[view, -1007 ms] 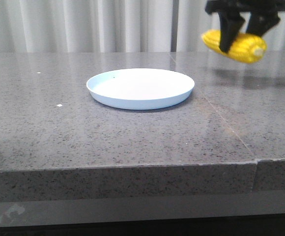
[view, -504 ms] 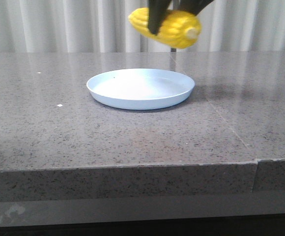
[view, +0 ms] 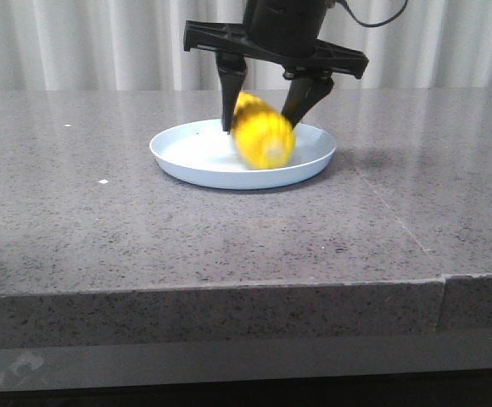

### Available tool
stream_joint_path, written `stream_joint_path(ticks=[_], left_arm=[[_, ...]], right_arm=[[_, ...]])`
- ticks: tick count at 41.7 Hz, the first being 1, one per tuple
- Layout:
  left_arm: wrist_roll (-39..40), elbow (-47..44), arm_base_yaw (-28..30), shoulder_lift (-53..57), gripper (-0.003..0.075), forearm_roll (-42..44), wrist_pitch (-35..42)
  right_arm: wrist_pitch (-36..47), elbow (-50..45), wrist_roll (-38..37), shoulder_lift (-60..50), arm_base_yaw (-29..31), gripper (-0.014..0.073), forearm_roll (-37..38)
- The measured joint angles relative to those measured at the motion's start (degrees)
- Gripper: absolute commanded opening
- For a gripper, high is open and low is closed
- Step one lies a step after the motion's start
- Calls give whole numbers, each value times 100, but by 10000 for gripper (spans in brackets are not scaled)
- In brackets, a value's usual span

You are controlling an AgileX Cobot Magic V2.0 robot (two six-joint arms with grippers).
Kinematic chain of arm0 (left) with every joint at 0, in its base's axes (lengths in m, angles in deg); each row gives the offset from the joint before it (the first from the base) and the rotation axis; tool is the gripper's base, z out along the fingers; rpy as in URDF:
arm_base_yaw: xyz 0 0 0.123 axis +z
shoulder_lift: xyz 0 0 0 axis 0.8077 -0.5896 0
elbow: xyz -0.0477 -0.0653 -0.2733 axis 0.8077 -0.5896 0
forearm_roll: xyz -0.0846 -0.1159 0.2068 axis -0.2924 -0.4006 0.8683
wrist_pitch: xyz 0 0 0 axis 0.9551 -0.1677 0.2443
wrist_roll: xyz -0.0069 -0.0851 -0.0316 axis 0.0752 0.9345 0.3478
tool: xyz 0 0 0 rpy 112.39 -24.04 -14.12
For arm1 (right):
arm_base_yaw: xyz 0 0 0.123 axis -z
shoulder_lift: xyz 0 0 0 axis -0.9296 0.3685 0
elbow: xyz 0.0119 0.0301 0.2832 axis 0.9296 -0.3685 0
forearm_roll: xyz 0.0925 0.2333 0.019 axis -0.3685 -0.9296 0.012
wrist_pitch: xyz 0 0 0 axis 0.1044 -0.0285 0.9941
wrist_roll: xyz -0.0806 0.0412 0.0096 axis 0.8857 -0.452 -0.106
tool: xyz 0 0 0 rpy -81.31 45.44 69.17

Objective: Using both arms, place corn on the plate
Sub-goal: 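Lower the corn onto the plate and open the right gripper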

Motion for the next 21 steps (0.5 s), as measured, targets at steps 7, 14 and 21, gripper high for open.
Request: stream_joint_path(ticks=[7,14,21], left_arm=[[0,0,0,0,472,0,0],[0,0,0,0,472,0,0],[0,0,0,0,472,0,0]], right_arm=[[22,0,15,-39,0,625,0],[36,0,469,-475,0,624,0],[23,-356,1323,-1522,0,624,49]])
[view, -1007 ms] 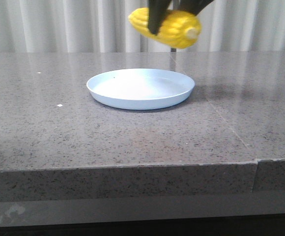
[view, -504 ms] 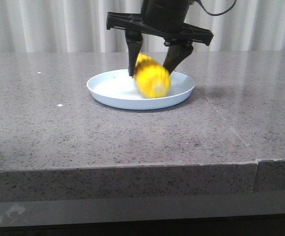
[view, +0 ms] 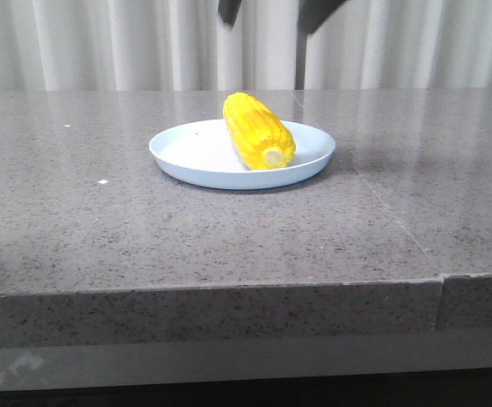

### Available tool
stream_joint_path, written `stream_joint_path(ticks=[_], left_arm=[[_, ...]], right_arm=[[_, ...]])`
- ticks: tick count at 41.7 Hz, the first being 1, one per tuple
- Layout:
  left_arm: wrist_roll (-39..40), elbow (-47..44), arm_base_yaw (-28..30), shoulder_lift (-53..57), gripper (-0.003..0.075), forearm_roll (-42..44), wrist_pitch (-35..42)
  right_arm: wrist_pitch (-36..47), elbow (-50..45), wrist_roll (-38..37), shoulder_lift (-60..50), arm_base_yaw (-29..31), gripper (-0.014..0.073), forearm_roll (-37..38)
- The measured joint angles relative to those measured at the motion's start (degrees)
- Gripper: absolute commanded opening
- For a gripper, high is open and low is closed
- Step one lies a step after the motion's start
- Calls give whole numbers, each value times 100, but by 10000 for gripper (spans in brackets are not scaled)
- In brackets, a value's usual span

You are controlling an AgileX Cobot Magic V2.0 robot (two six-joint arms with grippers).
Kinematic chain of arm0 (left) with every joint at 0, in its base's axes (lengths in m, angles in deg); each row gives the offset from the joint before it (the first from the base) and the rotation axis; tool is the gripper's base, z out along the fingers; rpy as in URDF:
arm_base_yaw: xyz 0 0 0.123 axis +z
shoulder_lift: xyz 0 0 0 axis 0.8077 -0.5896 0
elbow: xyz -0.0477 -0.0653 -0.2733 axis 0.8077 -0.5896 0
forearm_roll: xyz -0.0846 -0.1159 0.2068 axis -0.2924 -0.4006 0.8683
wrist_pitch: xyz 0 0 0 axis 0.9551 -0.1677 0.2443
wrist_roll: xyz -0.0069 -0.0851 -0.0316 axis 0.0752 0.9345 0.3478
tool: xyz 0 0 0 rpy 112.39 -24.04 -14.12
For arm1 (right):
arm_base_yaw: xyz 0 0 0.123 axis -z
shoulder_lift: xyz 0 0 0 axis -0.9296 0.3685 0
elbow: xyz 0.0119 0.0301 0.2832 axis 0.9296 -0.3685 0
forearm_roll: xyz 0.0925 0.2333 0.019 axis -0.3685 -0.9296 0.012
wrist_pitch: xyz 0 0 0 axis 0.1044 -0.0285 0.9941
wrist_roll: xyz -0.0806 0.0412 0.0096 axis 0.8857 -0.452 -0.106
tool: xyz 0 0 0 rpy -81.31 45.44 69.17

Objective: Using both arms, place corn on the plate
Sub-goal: 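Lower the corn onto the plate and open the right gripper, then raise the right gripper up and away from the plate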

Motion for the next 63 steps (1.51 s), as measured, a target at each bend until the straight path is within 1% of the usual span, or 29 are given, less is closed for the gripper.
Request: stream_joint_path(ticks=[5,12,22,30,37,42,48,54,57,59,60,63], left_arm=[[0,0,0,0,472,0,0],[0,0,0,0,472,0,0],[0,0,0,0,472,0,0],[0,0,0,0,472,0,0],[0,0,0,0,472,0,0],[0,0,0,0,472,0,0],[0,0,0,0,472,0,0],[0,0,0,0,471,0,0],[0,0,0,-25,445,0,0],[0,0,0,-59,403,0,0],[0,0,0,-74,379,0,0],[0,0,0,-123,283,0,0]], right_arm=[[0,-657,258,-894,0,624,188],[0,-1849,333,-2286,0,624,516],[-35,-3446,362,-4087,0,624,621],[-67,-4417,362,-5402,0,624,642],[-147,-5039,362,-6433,0,624,642],[-195,-5353,362,-6954,0,624,654],[-198,-5520,362,-7341,0,624,714],[-198,-5531,362,-7471,0,622,850],[-198,-5531,362,-7471,0,590,872],[-160,-5531,366,-7471,0,538,872],[-146,-5531,375,-7471,0,506,872],[-77,-5531,379,-7471,0,366,872]])
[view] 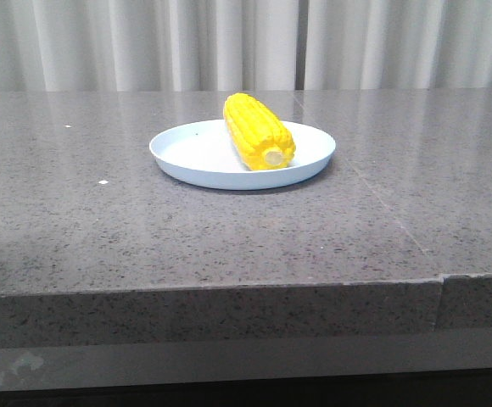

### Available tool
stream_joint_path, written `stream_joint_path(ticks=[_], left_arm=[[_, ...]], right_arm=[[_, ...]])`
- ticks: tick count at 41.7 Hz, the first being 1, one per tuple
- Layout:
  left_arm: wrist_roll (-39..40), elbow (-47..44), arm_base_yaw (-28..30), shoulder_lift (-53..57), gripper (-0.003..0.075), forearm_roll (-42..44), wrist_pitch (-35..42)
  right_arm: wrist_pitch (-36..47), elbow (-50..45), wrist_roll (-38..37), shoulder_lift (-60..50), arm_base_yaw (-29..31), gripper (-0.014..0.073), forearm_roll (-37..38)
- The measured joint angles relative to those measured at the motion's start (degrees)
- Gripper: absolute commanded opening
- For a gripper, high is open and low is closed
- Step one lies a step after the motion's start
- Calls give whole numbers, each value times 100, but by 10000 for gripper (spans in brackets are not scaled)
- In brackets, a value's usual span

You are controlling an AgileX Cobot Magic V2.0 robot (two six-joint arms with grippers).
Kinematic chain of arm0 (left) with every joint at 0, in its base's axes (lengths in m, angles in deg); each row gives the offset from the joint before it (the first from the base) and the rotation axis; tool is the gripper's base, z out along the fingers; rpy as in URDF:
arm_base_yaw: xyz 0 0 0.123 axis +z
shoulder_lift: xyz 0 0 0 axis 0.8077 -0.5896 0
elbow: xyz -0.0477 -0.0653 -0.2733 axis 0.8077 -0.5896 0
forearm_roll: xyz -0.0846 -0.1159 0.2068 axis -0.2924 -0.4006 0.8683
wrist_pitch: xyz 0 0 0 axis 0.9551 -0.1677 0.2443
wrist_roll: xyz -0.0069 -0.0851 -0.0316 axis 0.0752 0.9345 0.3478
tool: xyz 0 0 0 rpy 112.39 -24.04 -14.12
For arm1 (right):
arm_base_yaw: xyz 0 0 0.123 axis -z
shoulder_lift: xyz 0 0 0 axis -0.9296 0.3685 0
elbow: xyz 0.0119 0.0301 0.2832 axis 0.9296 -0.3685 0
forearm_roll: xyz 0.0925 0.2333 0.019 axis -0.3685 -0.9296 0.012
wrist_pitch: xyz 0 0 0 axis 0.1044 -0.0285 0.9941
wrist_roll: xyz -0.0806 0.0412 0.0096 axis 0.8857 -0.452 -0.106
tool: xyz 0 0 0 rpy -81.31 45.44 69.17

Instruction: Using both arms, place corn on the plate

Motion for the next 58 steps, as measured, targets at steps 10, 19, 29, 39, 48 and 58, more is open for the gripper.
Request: stream_joint_path(ticks=[10,19,29,39,48,58], left_arm=[[0,0,0,-115,-6,0,5],[0,0,0,-124,-20,0,5],[0,0,0,-134,-20,0,5],[0,0,0,-134,-20,0,17],[0,-553,262,528,-20,-63,545],[0,-2402,1506,2629,-20,28,2144]], right_arm=[[45,0,0,0,0,-17,0],[48,0,0,0,0,-68,0],[16,0,0,0,0,-68,2],[16,0,9,0,0,-68,2],[16,0,9,0,0,-68,2],[16,0,9,0,0,-68,12]])
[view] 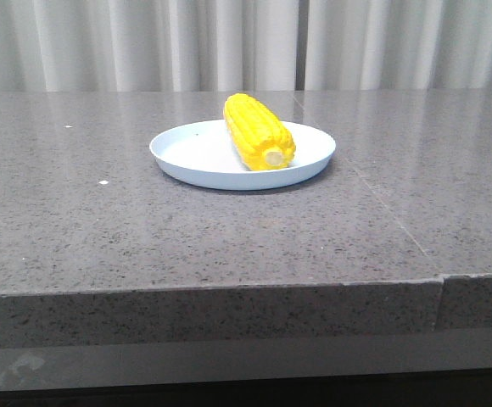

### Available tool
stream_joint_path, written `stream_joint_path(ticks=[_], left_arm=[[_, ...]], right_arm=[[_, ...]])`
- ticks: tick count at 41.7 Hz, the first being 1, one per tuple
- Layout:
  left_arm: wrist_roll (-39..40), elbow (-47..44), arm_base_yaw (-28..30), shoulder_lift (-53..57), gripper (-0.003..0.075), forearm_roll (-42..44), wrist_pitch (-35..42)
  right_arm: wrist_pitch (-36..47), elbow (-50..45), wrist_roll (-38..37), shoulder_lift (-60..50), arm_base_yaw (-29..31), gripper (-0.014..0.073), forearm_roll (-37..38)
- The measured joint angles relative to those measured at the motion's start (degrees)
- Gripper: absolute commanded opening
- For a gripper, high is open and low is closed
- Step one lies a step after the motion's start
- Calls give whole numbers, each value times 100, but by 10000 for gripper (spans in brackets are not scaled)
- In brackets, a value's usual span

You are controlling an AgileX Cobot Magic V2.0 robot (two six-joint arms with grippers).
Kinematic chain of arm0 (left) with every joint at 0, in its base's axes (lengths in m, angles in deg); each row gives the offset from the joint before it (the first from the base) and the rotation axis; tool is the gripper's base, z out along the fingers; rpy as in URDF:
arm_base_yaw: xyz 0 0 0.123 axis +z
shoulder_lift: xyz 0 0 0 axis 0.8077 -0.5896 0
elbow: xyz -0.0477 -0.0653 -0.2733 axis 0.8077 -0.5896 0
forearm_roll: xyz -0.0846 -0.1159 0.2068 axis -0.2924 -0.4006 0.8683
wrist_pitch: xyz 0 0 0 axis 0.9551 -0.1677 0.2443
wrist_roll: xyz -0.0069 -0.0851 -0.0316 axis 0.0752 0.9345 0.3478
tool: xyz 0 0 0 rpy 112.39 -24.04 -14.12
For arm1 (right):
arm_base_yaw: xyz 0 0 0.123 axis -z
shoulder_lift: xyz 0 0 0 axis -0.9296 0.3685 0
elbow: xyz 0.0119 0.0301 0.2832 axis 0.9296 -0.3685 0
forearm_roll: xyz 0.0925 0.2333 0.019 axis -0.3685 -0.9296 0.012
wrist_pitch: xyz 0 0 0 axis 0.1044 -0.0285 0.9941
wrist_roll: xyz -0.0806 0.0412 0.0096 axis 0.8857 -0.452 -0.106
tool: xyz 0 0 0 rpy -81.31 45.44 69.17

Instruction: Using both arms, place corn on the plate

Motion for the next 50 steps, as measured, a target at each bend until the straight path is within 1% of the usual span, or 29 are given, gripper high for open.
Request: stream_joint_path(ticks=[2,6,7,40,42,45,48,50], left_arm=[[0,-392,245,396,-20,11,378],[0,-1060,687,1063,-20,24,875],[0,-2565,1521,1954,-20,-32,2576],[0,-2565,1533,1954,-20,-32,2576],[0,-2565,1533,1954,-20,-32,2576],[0,-2565,1533,1954,-20,-32,2576],[0,-2565,1533,1954,-20,-32,2576],[0,-2565,1533,1954,-20,-32,2576]], right_arm=[[0,0,0,0,0,-68,0],[0,0,0,0,0,-68,0],[0,0,0,0,0,-68,0],[4,-58,0,-62,24,-68,0],[63,-160,0,-152,137,-68,0],[308,-437,0,-403,479,-68,-27],[778,-854,0,-729,876,-68,-76],[1264,-1266,0,-1011,1192,-68,-90]])
